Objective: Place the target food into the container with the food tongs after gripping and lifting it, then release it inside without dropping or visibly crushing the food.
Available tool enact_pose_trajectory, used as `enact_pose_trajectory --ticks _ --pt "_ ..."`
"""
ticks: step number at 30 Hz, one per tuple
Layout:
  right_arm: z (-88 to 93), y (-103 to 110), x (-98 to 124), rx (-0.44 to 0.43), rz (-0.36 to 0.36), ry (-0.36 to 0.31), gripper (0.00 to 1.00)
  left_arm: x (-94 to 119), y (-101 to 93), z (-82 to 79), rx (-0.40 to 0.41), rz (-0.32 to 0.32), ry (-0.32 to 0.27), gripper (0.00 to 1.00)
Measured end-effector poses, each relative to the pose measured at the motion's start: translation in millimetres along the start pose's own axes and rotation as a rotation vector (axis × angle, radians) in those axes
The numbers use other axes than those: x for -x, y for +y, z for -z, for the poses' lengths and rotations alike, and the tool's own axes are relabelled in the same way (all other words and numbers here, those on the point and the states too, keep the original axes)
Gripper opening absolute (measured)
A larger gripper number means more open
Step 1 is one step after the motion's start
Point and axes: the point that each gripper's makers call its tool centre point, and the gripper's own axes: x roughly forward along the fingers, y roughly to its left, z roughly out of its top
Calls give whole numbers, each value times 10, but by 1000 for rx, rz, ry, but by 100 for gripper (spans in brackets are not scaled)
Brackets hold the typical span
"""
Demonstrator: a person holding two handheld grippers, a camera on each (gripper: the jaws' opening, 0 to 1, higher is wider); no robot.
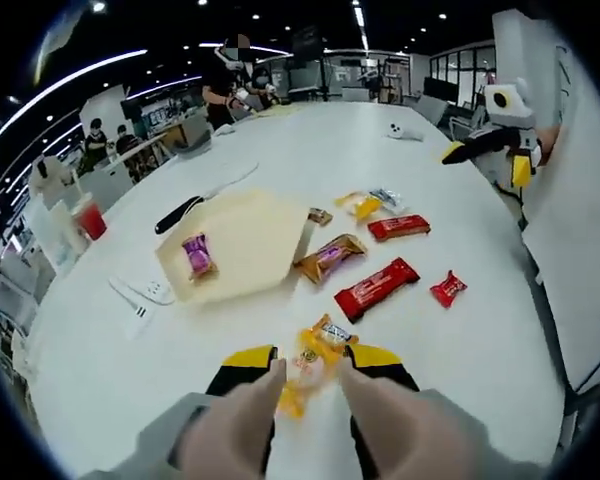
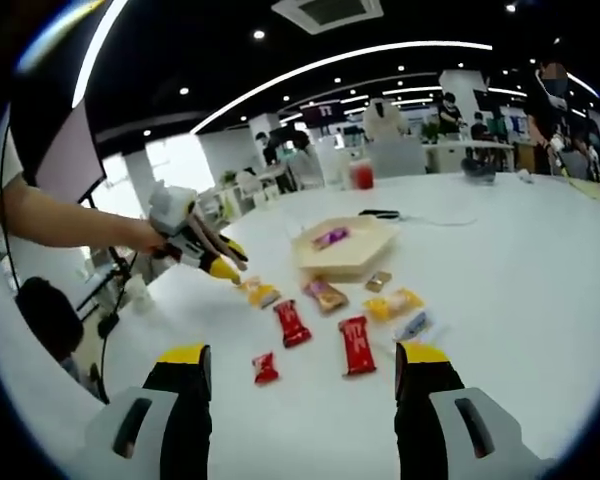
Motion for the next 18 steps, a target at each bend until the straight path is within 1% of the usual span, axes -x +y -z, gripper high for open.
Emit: enact_pose_trajectory --ticks 2,3,5,7,8,9,12,16,17,18 --pt "19 -3 -5 -3 3 5 76 -18 17 5 -16 8 -1 25" --pt "40 -4 -17 -7 6 13 76 -45 5 22 -45 30 9 25" --pt "57 -9 -37 -11 8 20 76 -74 -5 49 -83 51 23 25" --pt "49 -1 -59 -16 2 19 76 -105 -11 115 -167 78 62 25" --pt "19 23 -73 -29 -12 7 77 -119 -18 154 -226 96 89 25" --pt "1 31 -87 -32 -15 5 77 -134 -36 170 -248 114 96 25" --pt "-23 80 -123 -26 -29 2 78 -158 -74 142 -246 144 76 25" --pt "16 122 -176 -17 -35 21 77 -204 -52 132 -264 165 74 25" --pt "28 125 -181 -18 -36 25 77 -212 -48 139 -276 169 76 25" --pt "38 129 -185 -19 -37 30 77 -217 -42 166 -309 179 92 26"
